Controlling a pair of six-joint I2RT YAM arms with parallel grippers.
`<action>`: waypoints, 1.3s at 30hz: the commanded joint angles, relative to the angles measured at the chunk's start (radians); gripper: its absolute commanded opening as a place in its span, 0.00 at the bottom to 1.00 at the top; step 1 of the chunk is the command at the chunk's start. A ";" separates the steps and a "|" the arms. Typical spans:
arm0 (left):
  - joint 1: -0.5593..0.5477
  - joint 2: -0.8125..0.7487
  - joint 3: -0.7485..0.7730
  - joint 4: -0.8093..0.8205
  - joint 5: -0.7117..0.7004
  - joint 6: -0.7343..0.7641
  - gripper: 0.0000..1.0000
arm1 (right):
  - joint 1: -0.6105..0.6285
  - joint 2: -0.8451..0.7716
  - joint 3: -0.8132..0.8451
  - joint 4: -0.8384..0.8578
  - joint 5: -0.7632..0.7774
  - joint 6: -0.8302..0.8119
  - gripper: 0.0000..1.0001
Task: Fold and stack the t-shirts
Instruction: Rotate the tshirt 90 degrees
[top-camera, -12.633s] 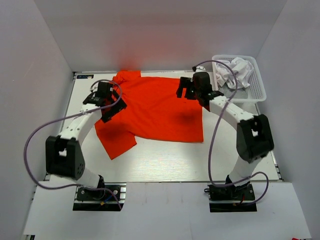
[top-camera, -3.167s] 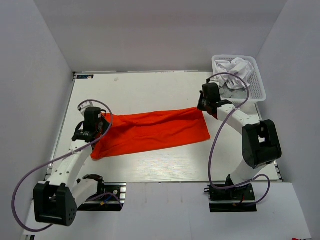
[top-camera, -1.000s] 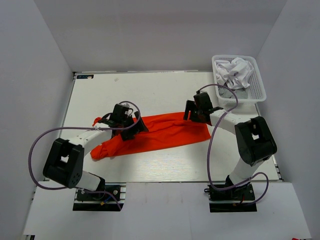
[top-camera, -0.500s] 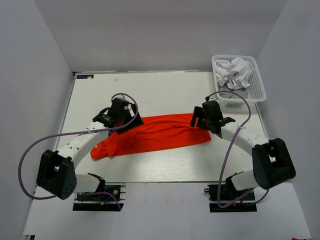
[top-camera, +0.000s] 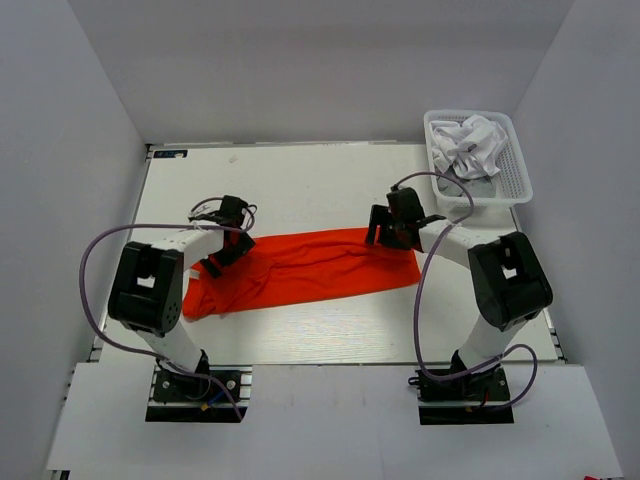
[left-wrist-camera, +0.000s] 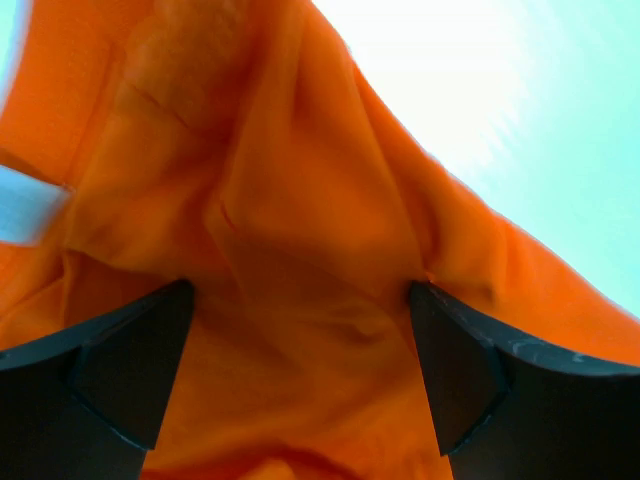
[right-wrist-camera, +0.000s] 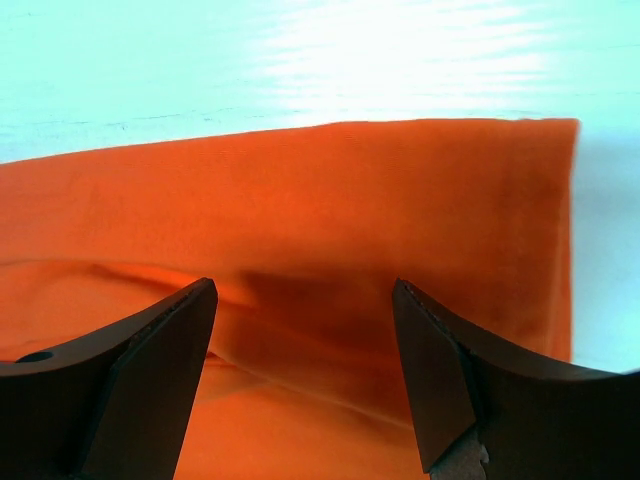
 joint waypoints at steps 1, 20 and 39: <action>0.029 0.097 0.020 0.127 0.034 -0.004 1.00 | 0.001 0.010 0.018 0.018 -0.062 0.013 0.77; 0.003 1.147 1.367 0.398 0.627 0.283 1.00 | 0.589 -0.047 -0.150 0.006 -0.572 -0.388 0.74; 0.003 0.961 1.468 0.498 0.631 0.337 1.00 | 0.677 -0.222 -0.128 0.083 -0.354 -0.448 0.90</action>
